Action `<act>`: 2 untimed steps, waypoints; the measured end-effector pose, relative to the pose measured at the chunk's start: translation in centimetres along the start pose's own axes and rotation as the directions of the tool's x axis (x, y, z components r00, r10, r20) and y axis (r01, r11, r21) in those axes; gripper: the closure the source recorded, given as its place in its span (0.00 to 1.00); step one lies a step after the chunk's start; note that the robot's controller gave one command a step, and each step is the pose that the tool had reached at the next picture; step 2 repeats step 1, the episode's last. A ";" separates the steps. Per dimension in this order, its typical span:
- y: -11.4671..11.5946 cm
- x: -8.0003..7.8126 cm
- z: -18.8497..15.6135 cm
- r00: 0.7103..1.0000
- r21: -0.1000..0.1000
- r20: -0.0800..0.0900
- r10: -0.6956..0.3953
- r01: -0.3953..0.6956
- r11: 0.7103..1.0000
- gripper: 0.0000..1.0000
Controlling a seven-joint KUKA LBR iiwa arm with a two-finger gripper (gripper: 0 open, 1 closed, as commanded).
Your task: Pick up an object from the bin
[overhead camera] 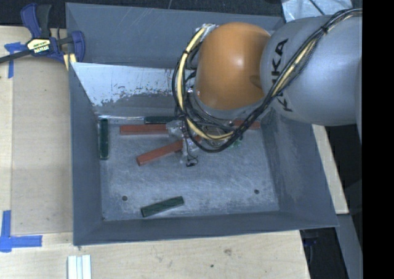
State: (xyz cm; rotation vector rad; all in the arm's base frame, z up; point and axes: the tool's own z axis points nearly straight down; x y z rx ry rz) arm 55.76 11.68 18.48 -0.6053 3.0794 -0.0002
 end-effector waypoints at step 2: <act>-0.6 -1.2 -4.9 1.000 0.000 0.000 0.000 0.000 1.000 1.00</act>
Offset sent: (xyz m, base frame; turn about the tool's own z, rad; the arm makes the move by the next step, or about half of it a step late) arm 0.0000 0.0000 0.0000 0.0000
